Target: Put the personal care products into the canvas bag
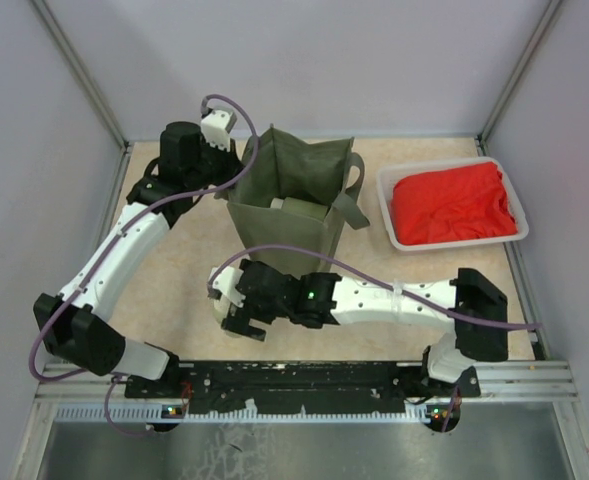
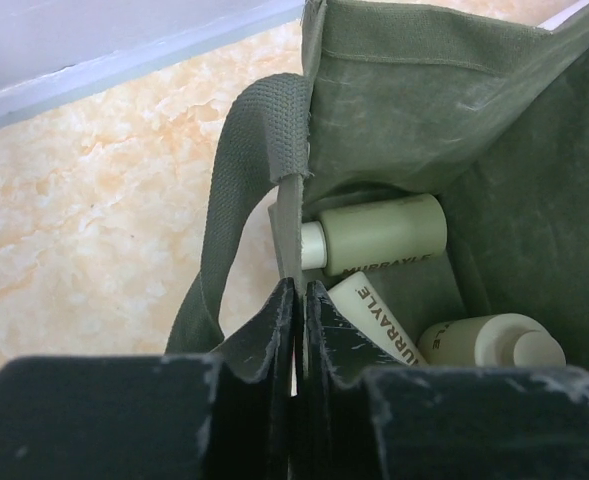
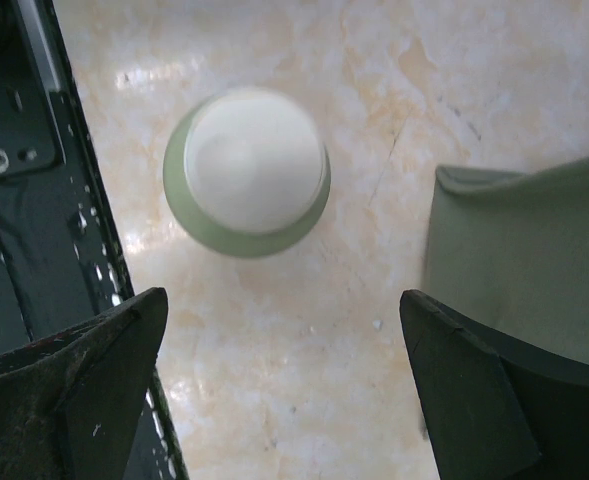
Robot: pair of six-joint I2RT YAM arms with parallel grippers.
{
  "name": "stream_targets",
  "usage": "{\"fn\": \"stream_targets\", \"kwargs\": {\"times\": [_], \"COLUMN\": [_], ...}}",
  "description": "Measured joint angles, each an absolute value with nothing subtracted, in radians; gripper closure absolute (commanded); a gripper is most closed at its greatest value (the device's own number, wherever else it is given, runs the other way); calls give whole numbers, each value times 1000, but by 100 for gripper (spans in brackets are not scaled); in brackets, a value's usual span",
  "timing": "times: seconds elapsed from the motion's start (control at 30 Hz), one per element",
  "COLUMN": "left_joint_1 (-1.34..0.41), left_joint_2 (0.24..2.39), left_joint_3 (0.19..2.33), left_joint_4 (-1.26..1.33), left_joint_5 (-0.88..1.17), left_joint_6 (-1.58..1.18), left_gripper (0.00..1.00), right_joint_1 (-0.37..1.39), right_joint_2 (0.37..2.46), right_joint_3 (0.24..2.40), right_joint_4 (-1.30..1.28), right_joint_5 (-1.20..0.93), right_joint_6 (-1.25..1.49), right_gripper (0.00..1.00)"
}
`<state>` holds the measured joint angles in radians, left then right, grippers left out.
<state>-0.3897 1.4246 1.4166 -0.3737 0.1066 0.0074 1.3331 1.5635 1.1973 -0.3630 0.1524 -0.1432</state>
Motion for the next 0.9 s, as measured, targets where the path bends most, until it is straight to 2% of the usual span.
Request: {"fn": "stream_targets", "kwargs": {"times": [0.23,0.57,0.67,0.7,0.8,0.9], "left_joint_1": [-379,-375,-375,-375,-375,-375], "left_joint_2": [1425,1425,1425,1425,1425,1425], "left_joint_3": [1417,1417,1417,1417,1417,1417], "left_joint_4": [-375,-376,-376,-376,-376,-376], "left_joint_5": [139,159,165,166,168,169], "left_joint_6": [8,8,8,8,8,8], "left_gripper": [95,95,95,95,96,95], "right_joint_1": [1325,1325,1325,1324,1319,1317], "right_joint_2": [1690,1924,1936,1939,1942,1942], "right_joint_3": [1316,1507,1521,1527,1535,1533], "right_joint_4": [-291,-408,-452,-461,-465,-458], "right_joint_5": [86,20,18,19,26,21], "right_joint_6": [-157,-176,-182,-183,-189,-187], "right_gripper": [1,3,18,26,61,87]}}
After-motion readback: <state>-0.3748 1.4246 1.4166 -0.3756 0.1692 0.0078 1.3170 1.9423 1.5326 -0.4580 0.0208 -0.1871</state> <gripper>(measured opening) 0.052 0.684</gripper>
